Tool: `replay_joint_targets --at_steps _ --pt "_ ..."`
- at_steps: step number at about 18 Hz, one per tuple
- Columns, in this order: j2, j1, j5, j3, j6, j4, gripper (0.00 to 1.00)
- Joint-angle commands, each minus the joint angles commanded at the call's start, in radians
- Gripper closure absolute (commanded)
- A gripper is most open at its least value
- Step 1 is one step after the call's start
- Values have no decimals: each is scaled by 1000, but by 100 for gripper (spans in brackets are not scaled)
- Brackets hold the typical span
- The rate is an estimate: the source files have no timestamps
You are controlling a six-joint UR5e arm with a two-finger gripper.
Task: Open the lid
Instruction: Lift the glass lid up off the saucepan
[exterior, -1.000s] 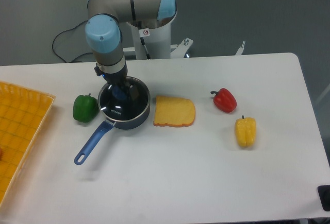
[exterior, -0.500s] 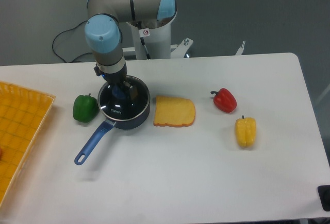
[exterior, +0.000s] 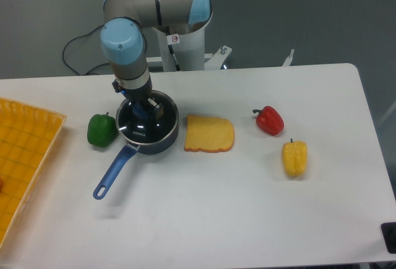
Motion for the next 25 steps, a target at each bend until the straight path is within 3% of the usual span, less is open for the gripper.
replay_joint_targets --at_steps 3,7,12,16,25 --pt "0 5 -2 17 2 -15 43" --pt "-2 12 -2 80 11 -83 43" --pt "-17 17 -2 138 15 -110 44" --pt "-52 29 -2 227 47 -196 45" --pt "-107 71 -2 322 161 -198 47"
